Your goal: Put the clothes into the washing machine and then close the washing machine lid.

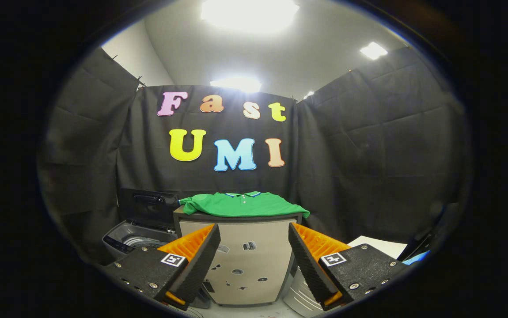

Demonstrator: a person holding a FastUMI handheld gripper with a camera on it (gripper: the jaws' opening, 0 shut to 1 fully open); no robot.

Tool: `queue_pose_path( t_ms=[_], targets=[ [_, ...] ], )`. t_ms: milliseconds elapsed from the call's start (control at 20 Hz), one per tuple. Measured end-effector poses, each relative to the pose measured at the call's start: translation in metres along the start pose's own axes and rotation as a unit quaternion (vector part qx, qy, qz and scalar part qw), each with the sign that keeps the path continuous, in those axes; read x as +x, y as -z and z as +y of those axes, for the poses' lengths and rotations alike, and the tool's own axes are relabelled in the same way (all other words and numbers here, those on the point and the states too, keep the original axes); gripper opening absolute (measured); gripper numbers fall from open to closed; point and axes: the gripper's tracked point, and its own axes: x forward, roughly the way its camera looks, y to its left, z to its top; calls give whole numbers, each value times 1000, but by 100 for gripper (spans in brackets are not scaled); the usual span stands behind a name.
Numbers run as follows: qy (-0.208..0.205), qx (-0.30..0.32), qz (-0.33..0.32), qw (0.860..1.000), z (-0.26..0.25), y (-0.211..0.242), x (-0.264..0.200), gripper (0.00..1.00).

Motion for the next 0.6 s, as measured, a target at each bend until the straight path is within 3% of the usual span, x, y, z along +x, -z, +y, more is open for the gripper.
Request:
queue_pose_path(
  t_ms=[600],
  targets=[
    [-8, -5, -5, 1000, 12, -5, -5, 95]
  ],
)
